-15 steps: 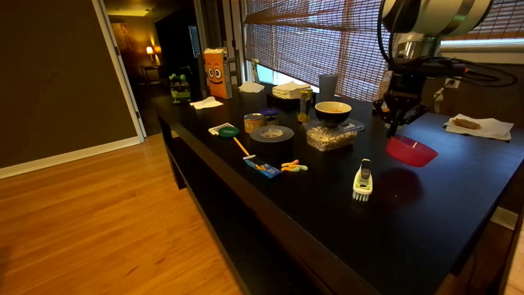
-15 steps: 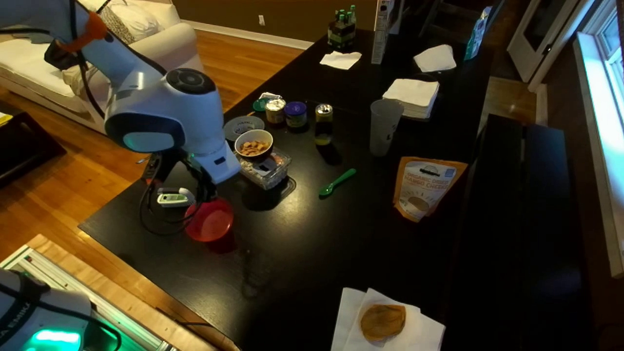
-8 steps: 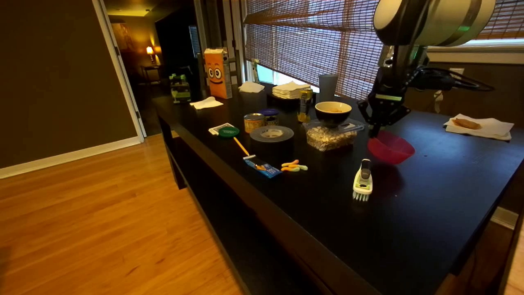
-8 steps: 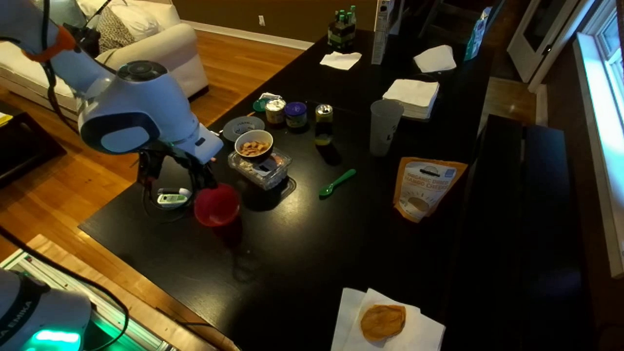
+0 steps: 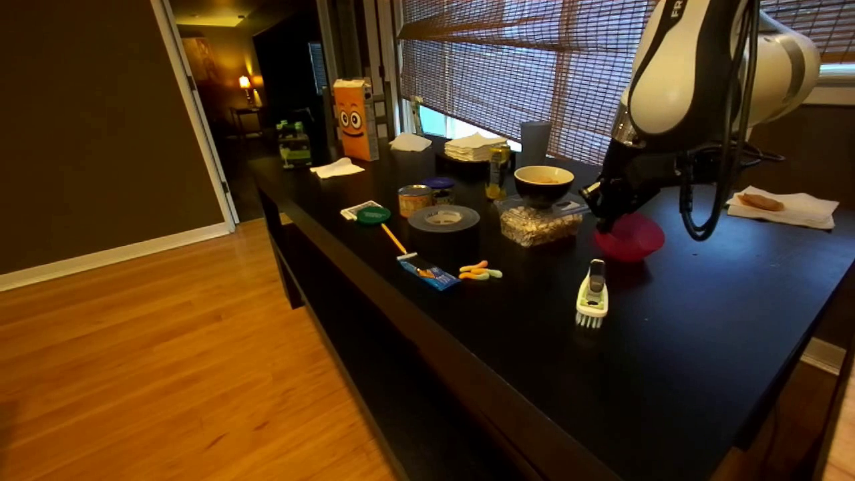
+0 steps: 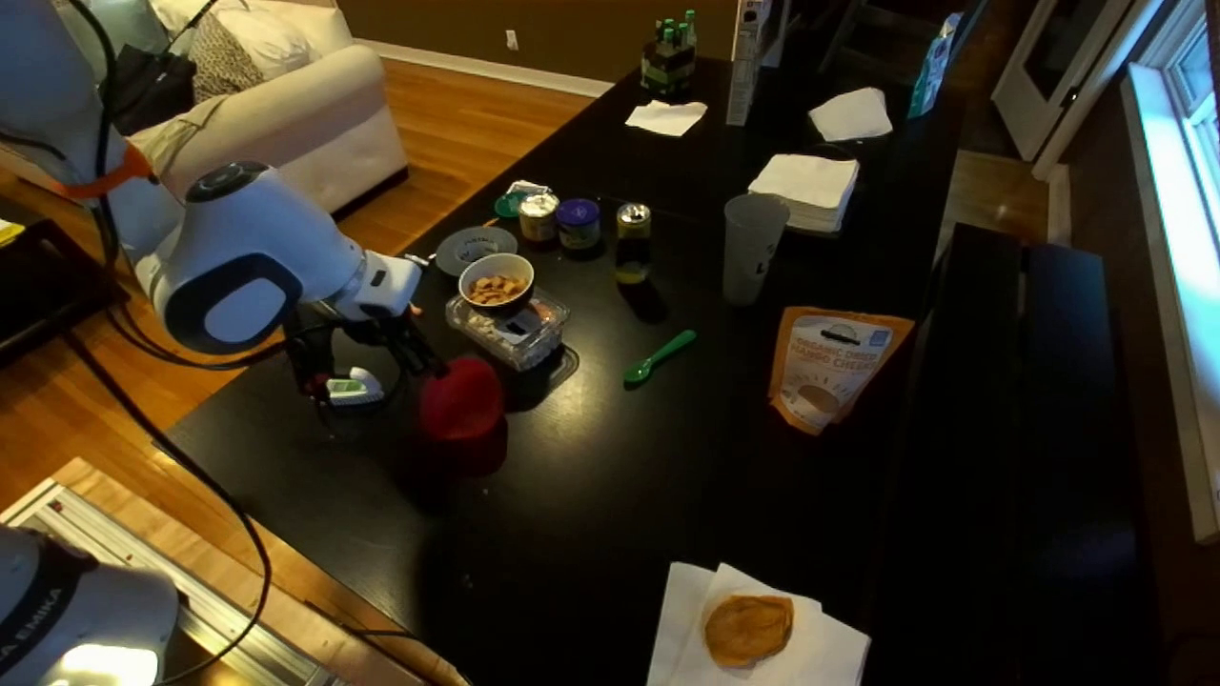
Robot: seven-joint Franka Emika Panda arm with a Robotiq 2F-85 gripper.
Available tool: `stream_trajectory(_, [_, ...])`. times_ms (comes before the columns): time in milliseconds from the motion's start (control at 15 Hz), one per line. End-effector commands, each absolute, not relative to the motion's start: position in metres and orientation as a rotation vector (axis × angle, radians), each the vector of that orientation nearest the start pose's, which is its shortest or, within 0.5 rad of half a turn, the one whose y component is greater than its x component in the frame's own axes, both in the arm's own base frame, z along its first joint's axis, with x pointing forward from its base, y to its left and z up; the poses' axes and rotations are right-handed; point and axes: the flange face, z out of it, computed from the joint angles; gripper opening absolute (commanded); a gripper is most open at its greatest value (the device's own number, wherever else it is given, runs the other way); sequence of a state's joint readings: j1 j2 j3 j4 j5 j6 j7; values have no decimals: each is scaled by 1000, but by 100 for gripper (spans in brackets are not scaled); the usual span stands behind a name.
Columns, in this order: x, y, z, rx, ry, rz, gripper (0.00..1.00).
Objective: Move the pink bowl closer to the brush
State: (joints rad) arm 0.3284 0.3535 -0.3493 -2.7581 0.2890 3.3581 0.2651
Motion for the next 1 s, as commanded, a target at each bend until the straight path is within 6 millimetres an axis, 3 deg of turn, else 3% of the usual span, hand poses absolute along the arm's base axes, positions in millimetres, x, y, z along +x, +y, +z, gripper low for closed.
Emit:
stream_trajectory(0, [391, -35, 137, -3199, 694, -545, 1])
stream_trajectory(67, [391, -29, 136, -3213, 661, -539, 1])
stream_trajectory(133, [390, -25, 135, -3227, 633, -515, 28])
stream_trajectory(267, [388, -19, 136, -3243, 608, -490, 35])
stream_trajectory(467, [391, -20, 144, -3259, 595, -523, 56])
stream_trajectory(733, [390, -39, 156, -3265, 741, -469, 84])
stream_trajectory(933, [383, -58, 162, -3280, 801, -310, 100])
